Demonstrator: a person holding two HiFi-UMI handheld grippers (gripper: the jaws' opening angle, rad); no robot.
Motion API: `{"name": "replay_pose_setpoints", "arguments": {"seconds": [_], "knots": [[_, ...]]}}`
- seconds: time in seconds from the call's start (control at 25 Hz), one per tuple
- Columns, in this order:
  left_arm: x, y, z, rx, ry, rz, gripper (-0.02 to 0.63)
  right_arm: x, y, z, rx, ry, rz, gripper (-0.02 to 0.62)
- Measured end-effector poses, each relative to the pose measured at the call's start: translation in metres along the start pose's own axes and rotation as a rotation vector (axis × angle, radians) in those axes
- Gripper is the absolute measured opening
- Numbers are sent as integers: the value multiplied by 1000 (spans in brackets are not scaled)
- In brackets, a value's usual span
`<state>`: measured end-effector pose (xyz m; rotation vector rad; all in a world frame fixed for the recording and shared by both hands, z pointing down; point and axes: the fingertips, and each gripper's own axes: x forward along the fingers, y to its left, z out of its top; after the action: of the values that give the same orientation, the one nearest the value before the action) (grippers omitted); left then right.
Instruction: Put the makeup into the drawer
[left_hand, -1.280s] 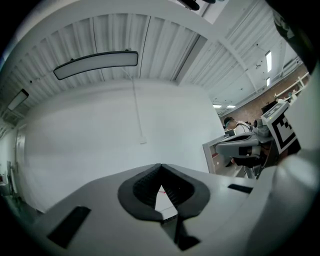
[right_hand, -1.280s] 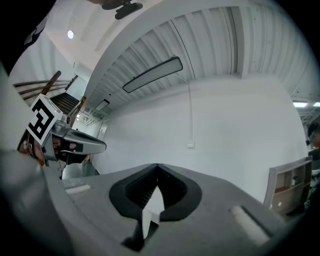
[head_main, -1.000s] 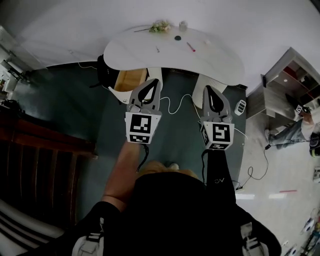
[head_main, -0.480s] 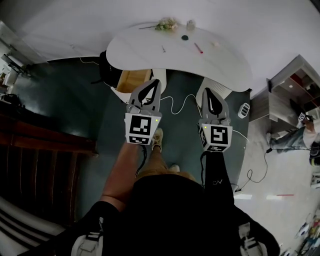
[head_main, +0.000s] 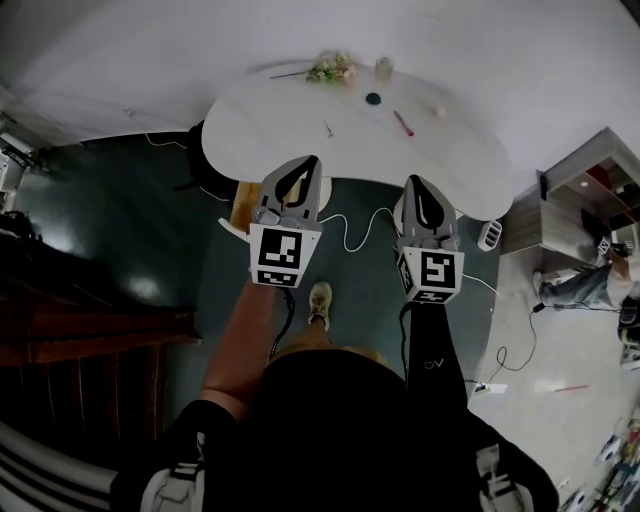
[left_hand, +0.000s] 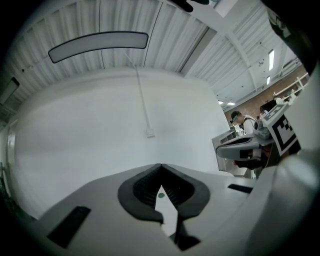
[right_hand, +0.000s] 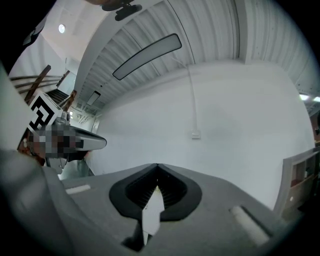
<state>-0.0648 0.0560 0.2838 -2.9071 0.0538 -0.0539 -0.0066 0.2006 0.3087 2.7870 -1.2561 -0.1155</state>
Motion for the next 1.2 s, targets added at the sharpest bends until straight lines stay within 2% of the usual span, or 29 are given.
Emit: {"name": "replay_pose_setpoints", "arguments": {"seconds": [0.56,0.72,1.0,1.2], "knots": [[133,92,-17,-27,-35,-73,7,137,-26,-12,-19,37,-97,2],[159,102,-18,-13,-43,-89,6,155,-38,-18,-22,52,-127,2],[191,106,-27,-43,-41,-109,8,177,-60,-28,-10,75,-150,2],[220,110,-38,-53,-43,-98,7,203,-69,-38,-27,61,-100,2]]}}
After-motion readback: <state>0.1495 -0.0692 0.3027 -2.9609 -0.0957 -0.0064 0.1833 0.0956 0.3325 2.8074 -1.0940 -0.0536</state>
